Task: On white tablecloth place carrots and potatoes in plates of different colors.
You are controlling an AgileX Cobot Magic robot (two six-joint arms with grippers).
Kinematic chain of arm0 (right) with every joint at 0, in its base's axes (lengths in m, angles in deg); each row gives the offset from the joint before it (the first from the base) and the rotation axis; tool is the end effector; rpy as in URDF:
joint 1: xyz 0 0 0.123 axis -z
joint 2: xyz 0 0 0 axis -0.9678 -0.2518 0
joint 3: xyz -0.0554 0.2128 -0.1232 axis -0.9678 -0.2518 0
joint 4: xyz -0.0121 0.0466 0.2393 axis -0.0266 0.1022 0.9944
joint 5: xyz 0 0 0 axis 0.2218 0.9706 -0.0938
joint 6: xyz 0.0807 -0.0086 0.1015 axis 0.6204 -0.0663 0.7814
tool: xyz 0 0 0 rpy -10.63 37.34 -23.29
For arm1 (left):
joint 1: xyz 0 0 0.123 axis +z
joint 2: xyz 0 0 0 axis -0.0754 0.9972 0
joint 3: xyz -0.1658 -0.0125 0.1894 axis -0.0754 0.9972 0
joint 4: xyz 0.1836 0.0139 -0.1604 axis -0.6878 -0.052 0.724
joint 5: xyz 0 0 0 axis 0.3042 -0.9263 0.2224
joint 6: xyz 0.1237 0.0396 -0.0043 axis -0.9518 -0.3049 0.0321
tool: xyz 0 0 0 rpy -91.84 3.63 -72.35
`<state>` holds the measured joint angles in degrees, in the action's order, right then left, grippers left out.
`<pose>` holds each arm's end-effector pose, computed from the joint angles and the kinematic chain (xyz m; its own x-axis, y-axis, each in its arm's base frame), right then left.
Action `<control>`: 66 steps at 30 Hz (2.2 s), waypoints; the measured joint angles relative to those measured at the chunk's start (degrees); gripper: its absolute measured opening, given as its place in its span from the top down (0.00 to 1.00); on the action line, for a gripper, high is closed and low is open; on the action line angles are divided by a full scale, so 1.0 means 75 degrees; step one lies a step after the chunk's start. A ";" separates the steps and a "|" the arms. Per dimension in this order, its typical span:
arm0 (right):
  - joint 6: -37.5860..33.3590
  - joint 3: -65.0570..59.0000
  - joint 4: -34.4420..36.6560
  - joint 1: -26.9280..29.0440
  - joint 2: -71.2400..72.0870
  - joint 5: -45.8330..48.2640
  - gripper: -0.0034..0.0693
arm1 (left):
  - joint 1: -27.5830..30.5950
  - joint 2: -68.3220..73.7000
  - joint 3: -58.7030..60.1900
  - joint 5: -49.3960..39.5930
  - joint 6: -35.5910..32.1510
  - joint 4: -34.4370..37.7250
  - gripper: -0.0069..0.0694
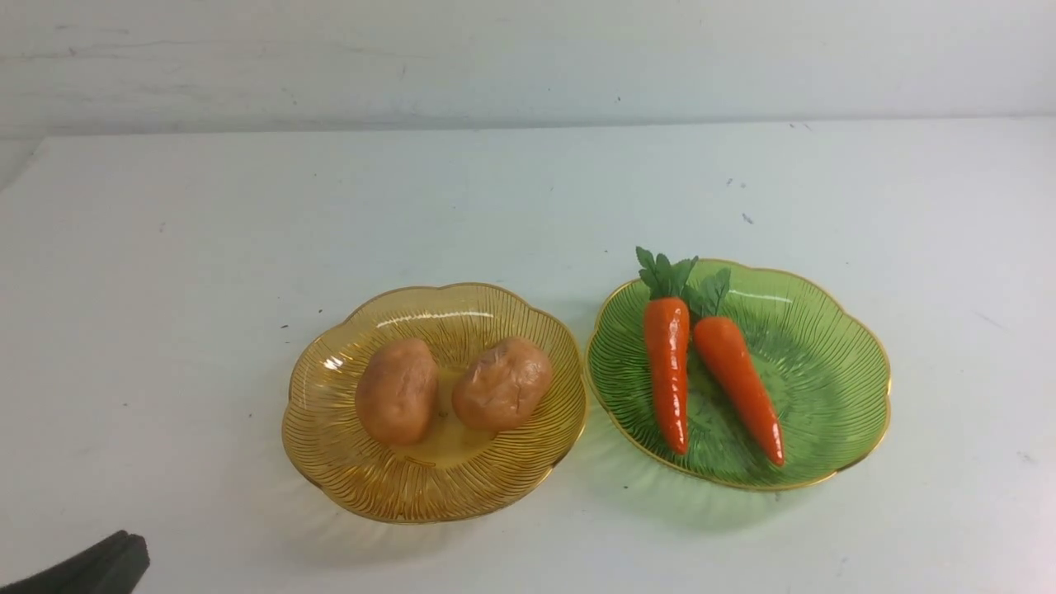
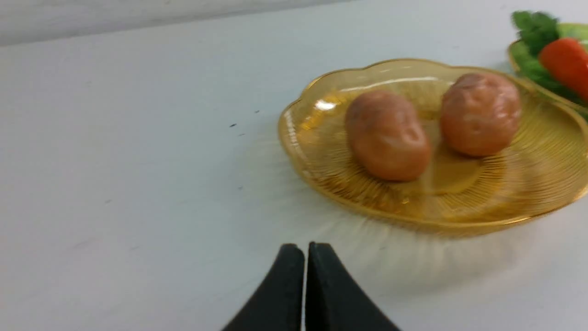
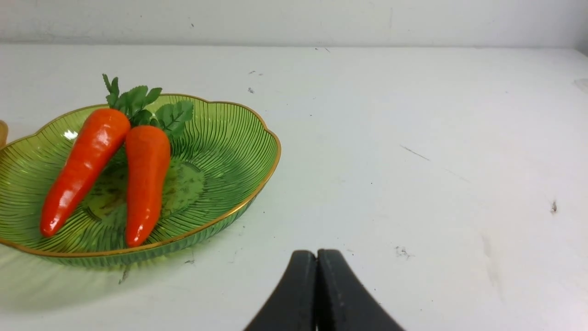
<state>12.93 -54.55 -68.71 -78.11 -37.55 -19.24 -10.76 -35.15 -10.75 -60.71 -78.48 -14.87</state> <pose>0.1152 0.0003 0.1590 -0.3050 0.0272 -0.9520 0.0029 0.9996 0.0276 0.1227 -0.0161 0.1688 -0.2561 0.0491 -0.9654 0.1339 0.9909 0.0149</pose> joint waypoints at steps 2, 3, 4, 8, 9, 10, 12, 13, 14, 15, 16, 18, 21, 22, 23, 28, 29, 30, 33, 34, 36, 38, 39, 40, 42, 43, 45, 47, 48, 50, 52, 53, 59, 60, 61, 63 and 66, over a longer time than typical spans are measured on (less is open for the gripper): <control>0.0000 0.0000 0.0000 0.0000 0.0000 0.0000 0.97 | 0.0381 -0.0307 0.0103 -0.0008 -0.0069 0.0012 0.91; 0.0000 0.0000 0.0000 0.0000 0.0000 0.0000 0.97 | 0.0524 -0.0494 0.0116 -0.0061 -0.0087 0.0012 0.91; 0.0000 0.0000 0.0000 0.0000 0.0000 0.0000 0.97 | 0.0649 -0.0649 0.0116 -0.0190 -0.0087 0.0012 0.91; 0.0000 0.0000 0.0014 0.0000 0.0000 0.0000 0.97 | 0.0708 -0.0719 0.0116 -0.0555 -0.0095 -0.0025 0.91; 0.0000 0.0000 0.0014 0.0000 0.0000 0.0000 0.97 | 0.0708 -0.0727 0.0116 -0.0621 -0.0102 -0.0025 0.91; 0.0000 0.0000 0.0014 0.0000 0.0000 0.0006 0.97 | 0.0708 -0.0727 0.0116 -0.0676 -0.0102 -0.0025 0.91; 0.0000 0.0000 0.0014 0.0000 0.0000 0.0006 0.97 | 0.0708 -0.0727 0.0116 -0.0842 -0.0109 -0.0031 0.91; 0.0000 0.0000 0.0014 0.0000 0.0000 0.0006 0.97 | 0.0708 -0.0727 0.0116 -0.0882 -0.0109 -0.0031 0.91; 0.0000 0.0000 0.0014 0.0000 0.0000 0.0006 0.97 | 0.0708 -0.0727 0.0116 -0.0905 -0.0109 -0.0031 0.91; 0.0000 0.0000 0.0014 0.0000 0.0000 0.0006 0.97 | 0.0708 -0.0727 0.0116 -0.0926 -0.0109 -0.0031 0.91; 0.0000 0.0000 0.0014 0.0000 0.0000 0.0006 0.97 | 0.0708 -0.0727 0.0116 -0.0943 -0.0109 -0.0031 0.91; 0.0000 0.0000 0.0014 0.0000 0.0000 0.0006 0.97 | 0.0708 -0.0727 0.0116 -0.0943 -0.0109 -0.0031 0.91; 0.0000 0.0000 0.0014 0.0000 0.0000 0.0006 0.97 | 0.0708 -0.0727 0.0116 -0.0943 -0.0116 -0.0031 0.91; 0.0000 0.0000 0.0014 0.0000 0.0000 0.0006 0.97 | 0.0708 -0.0727 0.0116 -0.0943 -0.0116 -0.0031 0.91; 0.0000 0.0000 0.0014 0.0000 0.0000 0.0006 0.97 | 0.0708 -0.0727 0.0116 -0.0943 -0.0116 -0.0031 0.91; 0.0000 0.0000 0.0014 0.0000 0.0000 0.0006 0.97 | 0.0708 -0.0727 0.0116 -0.0943 -0.0116 -0.0031 0.91; 0.0000 0.0000 0.0014 0.0000 0.0000 0.0006 0.97 | 0.0708 -0.0727 0.0116 -0.0943 -0.0116 -0.0031 0.91; 0.0000 0.0000 0.0014 0.0000 0.0000 0.0006 0.97 | 0.0708 -0.0727 0.0116 -0.0943 -0.0116 -0.0031 0.91; 0.0000 0.0000 0.0014 0.0000 0.0000 0.0006 0.97 | 0.0708 -0.0727 0.0116 -0.0943 -0.0116 -0.0031 0.91; 0.0000 0.0000 0.0014 0.0000 0.0000 0.0006 0.97 | 0.0708 -0.0727 0.0116 -0.0943 -0.0116 -0.0031 0.91; 0.0000 0.0000 0.0014 0.0000 0.0000 0.0006 0.97 | 0.0708 -0.0727 0.0116 -0.0943 -0.0116 -0.0031 0.91; 0.0000 0.0000 0.0014 0.0000 0.0000 0.0006 0.97 | 0.0708 -0.0727 0.0116 -0.0949 -0.0116 -0.0031 0.91; 0.0000 0.0000 0.0014 0.0000 0.0000 0.0006 0.97 | 0.0708 -0.0727 0.0116 -0.0949 -0.0116 -0.0031 0.91; 0.0000 0.0000 0.0014 0.0000 0.0000 0.0006 0.97 | 0.0708 -0.0727 0.0116 -0.0949 -0.0116 -0.0031 0.91; 0.0000 0.0000 0.0014 0.0000 0.0000 0.0006 0.97 | 0.0708 -0.0727 0.0116 -0.0949 -0.0116 -0.0031 0.91; 0.0000 0.0000 0.0014 0.0000 0.0000 0.0006 0.97 | 0.0708 -0.0727 0.0116 -0.0949 -0.0116 -0.0031 0.91; 0.0000 0.0000 0.0014 0.0000 0.0000 0.0006 0.97 | 0.0708 -0.0727 0.0116 -0.0949 -0.0116 -0.0031 0.91; 0.0000 0.0000 0.0014 0.0000 0.0000 0.0006 0.97 | 0.0708 -0.0727 0.0116 -0.0949 -0.0116 -0.0031 0.91; 0.0000 0.0000 0.0014 0.0000 0.0000 0.0006 0.97 | 0.0708 -0.0727 0.0116 -0.0949 -0.0116 -0.0031 0.91; 0.0000 0.0000 0.0014 0.0000 0.0000 0.0006 0.97 | 0.0708 -0.0727 0.0116 -0.0949 -0.0116 -0.0031 0.91; 0.0000 0.0000 0.0014 0.0000 0.0000 0.0006 0.97 | 0.0708 -0.0727 0.0116 -0.0949 -0.0116 -0.0031 0.91; 0.0000 0.0000 0.0014 0.0000 0.0000 0.0006 0.97 | 0.0708 -0.0727 0.0116 -0.0949 -0.0116 -0.0031 0.91; 0.0000 0.0000 0.0014 0.0000 0.0000 0.0006 0.97 | 0.0708 -0.0727 0.0116 -0.0949 -0.0116 -0.0031 0.91; 0.0000 0.0000 0.0014 0.0000 0.0000 0.0006 0.97 | 0.0708 -0.0727 0.0116 -0.0949 -0.0116 -0.0031 0.91; 0.0000 0.0000 0.0014 0.0000 0.0000 0.0006 0.97 | 0.0708 -0.0727 0.0116 -0.0949 -0.0116 -0.0031 0.91; 0.0000 0.0000 0.0014 0.0000 0.0000 0.0006 0.97 | 0.0708 -0.0727 0.0116 -0.0949 -0.0124 -0.0031 0.91; 0.0000 0.0000 0.0014 0.0000 0.0000 0.0006 0.97 | 0.0708 -0.0727 0.0116 -0.0949 -0.0139 -0.0031 0.91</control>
<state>12.93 -54.55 -68.60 -78.11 -37.55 -19.19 -5.45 -40.61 -9.88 -67.83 -79.52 -15.10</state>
